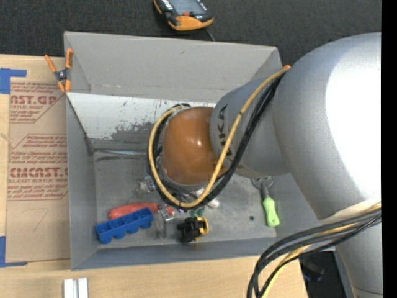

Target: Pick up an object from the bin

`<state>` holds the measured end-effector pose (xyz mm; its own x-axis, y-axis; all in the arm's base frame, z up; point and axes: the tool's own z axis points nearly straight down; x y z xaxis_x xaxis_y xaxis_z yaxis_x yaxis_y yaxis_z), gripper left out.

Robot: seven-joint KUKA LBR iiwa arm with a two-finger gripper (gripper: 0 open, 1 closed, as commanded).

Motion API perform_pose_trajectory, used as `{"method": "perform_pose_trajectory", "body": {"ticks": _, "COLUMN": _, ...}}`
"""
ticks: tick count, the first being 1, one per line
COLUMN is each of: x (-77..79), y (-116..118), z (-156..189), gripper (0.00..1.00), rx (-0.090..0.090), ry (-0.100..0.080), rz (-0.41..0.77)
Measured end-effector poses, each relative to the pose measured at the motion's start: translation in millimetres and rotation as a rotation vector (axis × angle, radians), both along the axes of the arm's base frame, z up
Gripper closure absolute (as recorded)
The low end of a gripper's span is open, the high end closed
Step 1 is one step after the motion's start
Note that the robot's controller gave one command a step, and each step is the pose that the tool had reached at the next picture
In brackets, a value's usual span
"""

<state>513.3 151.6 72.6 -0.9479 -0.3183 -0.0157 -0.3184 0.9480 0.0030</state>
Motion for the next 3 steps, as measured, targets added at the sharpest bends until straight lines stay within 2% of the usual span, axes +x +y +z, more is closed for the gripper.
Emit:
{"method": "perform_pose_trajectory", "body": {"ticks": 1, "x": -13.4, "y": 23.2, "z": 10.9, "gripper": 1.00, "rx": 0.006, "ry": -0.010, "rz": 0.105}}
{"method": "perform_pose_trajectory", "body": {"ticks": 2, "x": -13.4, "y": 23.0, "z": 11.0, "gripper": 1.00, "rx": 0.006, "ry": -0.010, "rz": 0.105}}
{"method": "perform_pose_trajectory", "body": {"ticks": 3, "x": -22.1, "y": 25.0, "z": 113.9, "gripper": 1.00, "rx": 0.005, "ry": -0.007, "rz": 0.087}}
